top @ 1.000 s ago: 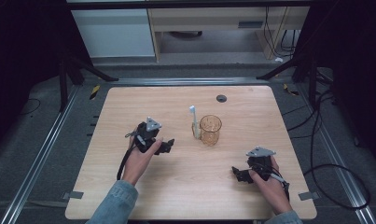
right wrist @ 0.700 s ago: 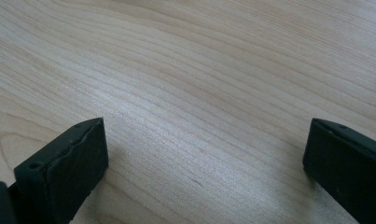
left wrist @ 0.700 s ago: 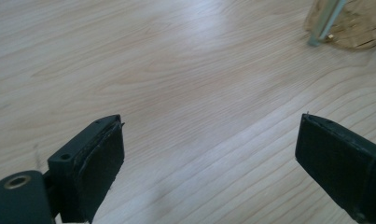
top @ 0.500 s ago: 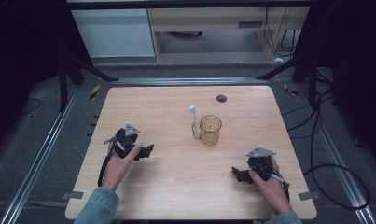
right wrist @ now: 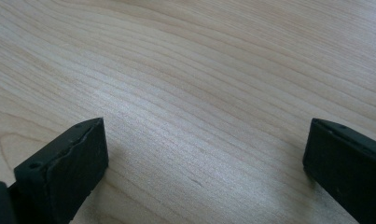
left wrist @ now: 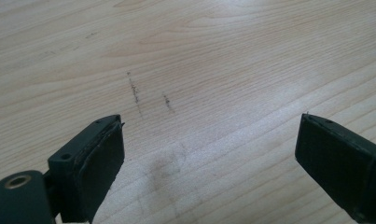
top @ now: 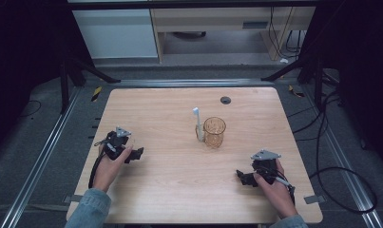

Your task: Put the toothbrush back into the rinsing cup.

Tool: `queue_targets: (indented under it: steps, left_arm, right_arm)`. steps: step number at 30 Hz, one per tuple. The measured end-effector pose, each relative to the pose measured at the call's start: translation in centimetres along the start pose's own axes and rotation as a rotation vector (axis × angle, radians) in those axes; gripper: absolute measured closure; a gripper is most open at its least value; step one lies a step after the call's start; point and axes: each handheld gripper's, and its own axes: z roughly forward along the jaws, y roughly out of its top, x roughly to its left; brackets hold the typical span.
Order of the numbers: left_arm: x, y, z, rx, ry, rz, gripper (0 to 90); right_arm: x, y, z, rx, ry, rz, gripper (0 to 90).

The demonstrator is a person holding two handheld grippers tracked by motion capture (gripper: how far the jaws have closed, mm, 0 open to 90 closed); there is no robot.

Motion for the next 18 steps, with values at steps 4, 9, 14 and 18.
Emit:
queue_targets:
  steps: [4, 9, 14, 18]
  left_arm:
    - [0.3, -0.2, 0.5, 0.011, 0.006, -0.006, 7.5]
    - [0.6, -0.6, 1.1, 0.017, 0.003, -0.020, 7.3]
    - [0.7, -0.8, 1.4, 0.017, -0.001, -0.021, 7.3]
    - [0.7, -1.0, 1.7, 0.013, -0.006, -0.017, 7.1]
  right_arm:
    - [0.0, 0.0, 0.0, 0.000, 0.000, 0.000, 0.3]
    - [0.0, 0.0, 0.0, 0.000, 0.000, 0.000, 0.4]
    - [0.0, 0.0, 0.0, 0.000, 0.000, 0.000, 0.4]
    - [0.0, 0.0, 0.0, 0.000, 0.000, 0.000, 0.4]
